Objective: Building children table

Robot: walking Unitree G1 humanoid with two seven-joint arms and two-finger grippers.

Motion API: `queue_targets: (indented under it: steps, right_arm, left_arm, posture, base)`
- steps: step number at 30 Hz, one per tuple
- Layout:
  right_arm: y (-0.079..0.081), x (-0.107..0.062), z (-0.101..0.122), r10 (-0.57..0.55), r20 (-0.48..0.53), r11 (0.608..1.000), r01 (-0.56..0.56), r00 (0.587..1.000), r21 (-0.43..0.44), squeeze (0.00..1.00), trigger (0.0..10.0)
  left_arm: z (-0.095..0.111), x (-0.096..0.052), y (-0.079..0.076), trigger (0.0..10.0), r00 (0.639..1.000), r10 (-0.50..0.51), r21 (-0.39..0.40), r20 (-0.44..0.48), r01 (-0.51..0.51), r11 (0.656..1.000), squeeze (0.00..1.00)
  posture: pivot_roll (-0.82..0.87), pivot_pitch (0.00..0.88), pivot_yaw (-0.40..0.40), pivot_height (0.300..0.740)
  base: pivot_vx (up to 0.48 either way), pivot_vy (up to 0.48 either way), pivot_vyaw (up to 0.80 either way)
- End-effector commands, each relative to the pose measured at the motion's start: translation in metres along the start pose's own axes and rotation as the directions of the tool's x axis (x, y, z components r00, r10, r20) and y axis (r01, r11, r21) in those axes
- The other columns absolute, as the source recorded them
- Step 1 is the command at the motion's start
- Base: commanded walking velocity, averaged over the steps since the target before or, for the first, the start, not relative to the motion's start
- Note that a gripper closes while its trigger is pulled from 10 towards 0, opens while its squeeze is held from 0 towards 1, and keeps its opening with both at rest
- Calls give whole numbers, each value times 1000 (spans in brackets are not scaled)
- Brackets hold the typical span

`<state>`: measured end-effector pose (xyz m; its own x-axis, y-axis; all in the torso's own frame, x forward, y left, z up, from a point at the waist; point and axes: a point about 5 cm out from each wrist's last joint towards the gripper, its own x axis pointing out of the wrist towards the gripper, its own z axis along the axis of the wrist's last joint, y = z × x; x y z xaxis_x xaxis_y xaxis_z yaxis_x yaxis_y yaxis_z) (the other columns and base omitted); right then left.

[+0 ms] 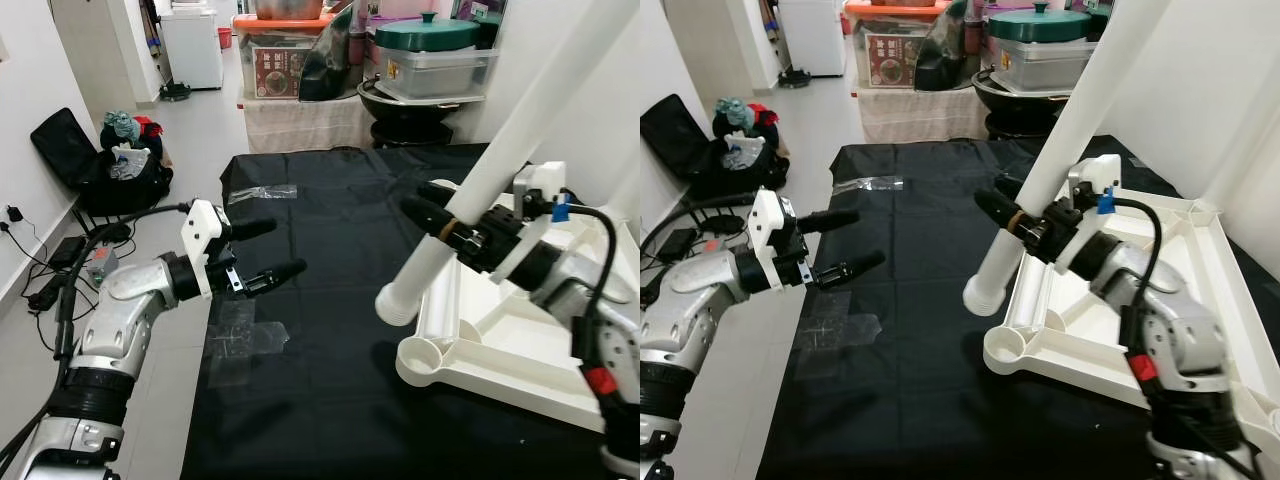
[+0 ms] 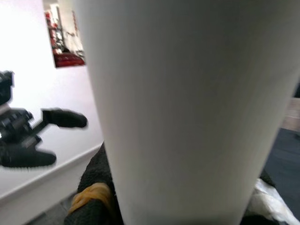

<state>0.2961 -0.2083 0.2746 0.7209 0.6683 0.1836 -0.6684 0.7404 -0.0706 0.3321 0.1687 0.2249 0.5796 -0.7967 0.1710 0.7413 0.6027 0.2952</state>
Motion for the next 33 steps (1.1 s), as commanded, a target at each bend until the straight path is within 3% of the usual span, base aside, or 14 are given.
queue_targets:
  steps: [1, 7, 16, 24, 27, 29, 31, 32, 33]
  right_arm:
    - [-4, -9, 6, -7, 8, 1000, 8, 1000, -12, 0, 0]
    - [6, -19, 7, 81, 6, 996, -81, 997, -21, 0, 0]
    - [27, -18, -9, 223, -47, 975, -223, 974, -9, 0, 0]
    - [30, -17, -18, 233, -79, 972, -235, 969, -11, 0, 0]
    - [28, -17, -23, 216, -98, 976, -219, 971, -20, 0, 0]
    - [28, -17, -23, 216, -98, 976, -219, 971, -20, 0, 0]
    - [27, -17, -23, 208, -96, 977, -211, 973, -25, 0, 0]
    - [27, -16, -23, 206, -92, 977, -210, 974, -28, 0, 0]
    - [27, -16, -23, 206, -92, 977, -210, 974, -28, 0, 0]
  left_arm:
    - [-1, -5, 5, 10000, 997, 73, -7, 7, -73, 997, 0]
    - [-12, -7, 2, 10000, 984, 181, -63, -2, -180, 982, 0]
    - [-13, -4, 4, 10000, 964, 267, -65, 7, -266, 962, 0]
    - [-12, -4, 8, 10000, 955, 298, -51, 3, -298, 953, 0]
    - [-5, 2, 13, 10000, 941, 339, 15, 8, -339, 941, 0]
    - [-5, 2, 13, 10000, 941, 339, 15, 8, -339, 941, 0]
    - [31, 27, 29, 10000, 915, 397, 187, 74, -403, 896, 0]
    - [57, 40, 39, 10000, 894, 430, 240, 128, -449, 861, 0]
    - [57, 40, 39, 10000, 894, 430, 240, 128, -449, 861, 0]
  posture:
    - [22, 0, -23, 740]
    - [12, 0, -14, 740]
    - [23, 0, -24, 740]
    - [29, 0, -26, 740]
    - [31, 0, -30, 740]
    - [31, 0, -30, 740]
    - [36, 0, -33, 740]
    - [38, 0, -28, 740]
    - [38, 0, -28, 740]
  base:
    - [0, 0, 0]
    - [0, 0, 0]
    - [0, 0, 0]
    - [0, 0, 0]
    - [0, 0, 0]
    - [0, 0, 0]
    - [0, 0, 0]
    - [0, 0, 0]
    - [0, 0, 0]
